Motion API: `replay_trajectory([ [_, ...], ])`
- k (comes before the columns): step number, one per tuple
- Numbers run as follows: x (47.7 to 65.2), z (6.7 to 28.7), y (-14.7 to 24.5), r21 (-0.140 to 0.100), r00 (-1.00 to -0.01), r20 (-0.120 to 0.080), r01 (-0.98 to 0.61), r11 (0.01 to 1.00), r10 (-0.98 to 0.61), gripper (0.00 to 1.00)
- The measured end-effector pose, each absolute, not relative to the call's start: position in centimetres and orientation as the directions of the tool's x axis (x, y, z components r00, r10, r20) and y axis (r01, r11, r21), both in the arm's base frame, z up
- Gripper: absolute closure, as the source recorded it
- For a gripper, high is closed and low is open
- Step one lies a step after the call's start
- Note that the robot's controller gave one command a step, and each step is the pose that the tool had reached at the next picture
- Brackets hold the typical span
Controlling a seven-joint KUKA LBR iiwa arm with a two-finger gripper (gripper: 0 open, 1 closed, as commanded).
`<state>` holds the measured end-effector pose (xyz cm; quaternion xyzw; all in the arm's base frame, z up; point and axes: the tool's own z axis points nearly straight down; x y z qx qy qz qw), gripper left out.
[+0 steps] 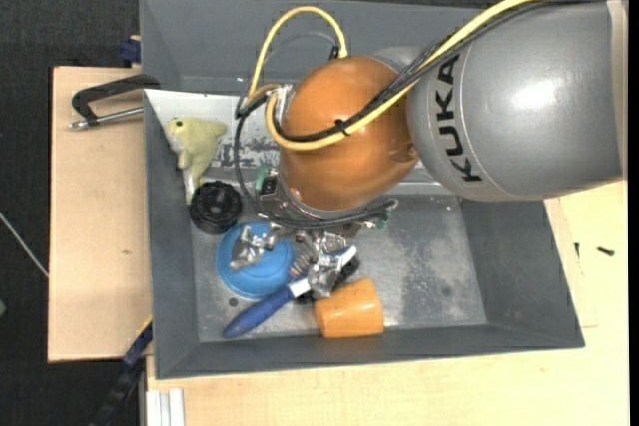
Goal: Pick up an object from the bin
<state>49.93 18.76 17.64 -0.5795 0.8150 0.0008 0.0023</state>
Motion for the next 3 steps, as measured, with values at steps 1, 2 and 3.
replay_trajectory([
  [1, 50.6, 8.1, 18.3, 0.004, -0.049, -0.002, -0.999, 0.049, -0.999, 0.00],
  [2, 50.7, 8.2, 18.2, 0.001, -0.051, -0.002, -0.999, 0.051, -0.999, 1.00],
  [3, 50.6, 19.1, 17.8, -0.010, -0.082, -0.007, -0.997, 0.082, -0.997, 1.00],
])
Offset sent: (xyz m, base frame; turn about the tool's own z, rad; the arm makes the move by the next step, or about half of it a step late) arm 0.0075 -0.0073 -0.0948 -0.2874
